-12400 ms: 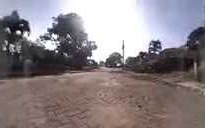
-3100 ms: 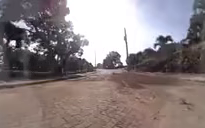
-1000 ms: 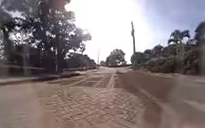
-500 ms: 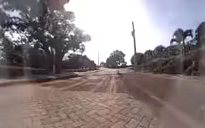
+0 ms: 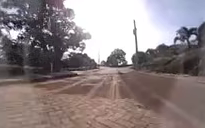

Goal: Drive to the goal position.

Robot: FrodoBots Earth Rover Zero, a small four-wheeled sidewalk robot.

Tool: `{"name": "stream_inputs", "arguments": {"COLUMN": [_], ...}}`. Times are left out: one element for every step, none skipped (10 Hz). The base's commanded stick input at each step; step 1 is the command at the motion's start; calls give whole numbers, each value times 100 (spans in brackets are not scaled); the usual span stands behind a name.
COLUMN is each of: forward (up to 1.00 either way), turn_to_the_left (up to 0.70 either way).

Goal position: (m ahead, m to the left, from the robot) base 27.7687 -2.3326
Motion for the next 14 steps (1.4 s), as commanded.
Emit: {"name": "stream_inputs", "arguments": {"forward": [100,100,100,100,100,100,100,100,100,100,100,100,100,100], "turn_to_the_left": [0,0,0,0,0,0,0,0,0,0,0,0,0,0]}}
